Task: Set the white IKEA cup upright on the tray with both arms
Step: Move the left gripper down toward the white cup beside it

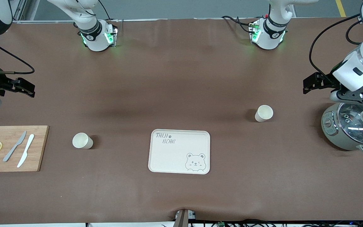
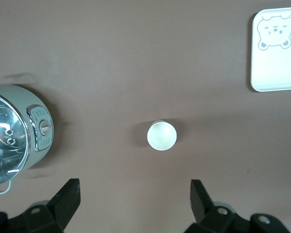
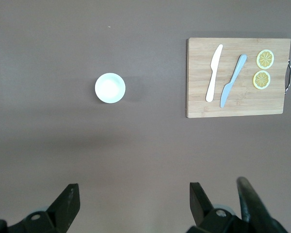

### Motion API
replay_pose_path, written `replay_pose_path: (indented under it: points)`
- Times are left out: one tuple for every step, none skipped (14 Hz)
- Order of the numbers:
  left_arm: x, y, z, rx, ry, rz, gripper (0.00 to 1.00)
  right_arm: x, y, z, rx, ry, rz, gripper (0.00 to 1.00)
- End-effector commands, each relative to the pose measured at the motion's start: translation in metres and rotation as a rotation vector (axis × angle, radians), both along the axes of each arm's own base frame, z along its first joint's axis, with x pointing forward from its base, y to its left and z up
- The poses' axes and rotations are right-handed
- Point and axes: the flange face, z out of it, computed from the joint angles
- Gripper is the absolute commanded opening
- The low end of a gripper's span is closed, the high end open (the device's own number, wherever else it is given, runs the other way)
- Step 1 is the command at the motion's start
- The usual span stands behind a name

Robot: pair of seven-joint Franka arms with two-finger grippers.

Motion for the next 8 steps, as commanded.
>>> replay_pose_path:
  points:
    - [-0.0006,-0.0021,0.0022,0.012,0.004,0.0,1.0,0.0028,-0.001,0.0037,-0.016,-0.009,-0.003,1.0]
    - [-0.0004,-0.0012,0.0029,0.012,0.002,-0.001,1.0,0.0028,-0.001,0.003,-0.016,-0.007,-0.003,1.0]
    - [-0.0004,-0.0012,0.0029,0.012,0.002,0.001,1.0,0.0028,-0.001,0.0037,-0.016,-0.009,-0.003,1.0]
    - [-0.0005,-0.0021,0.0029,0.012,0.002,0.001,1.0,0.003,-0.0001,0.0038,-0.016,-0.01,-0.002,1.0]
    - [-0.0001,-0.0021,0.002,0.012,0.004,0.0,1.0,0.0033,0.0,0.0034,-0.016,-0.012,-0.003,1.0]
    - [-0.0001,-0.0014,0.002,0.01,0.004,0.0,1.0,0.0033,0.0001,0.0033,-0.014,-0.012,-0.003,1.0]
    - [0.0,-0.0012,0.002,0.012,0.004,-0.008,1.0,0.0038,0.0009,0.0026,-0.014,-0.012,-0.001,1.0]
    - [0.0,-0.0012,0.0027,0.012,0.002,-0.008,1.0,0.0052,0.0013,0.0036,-0.011,-0.024,0.0,1.0]
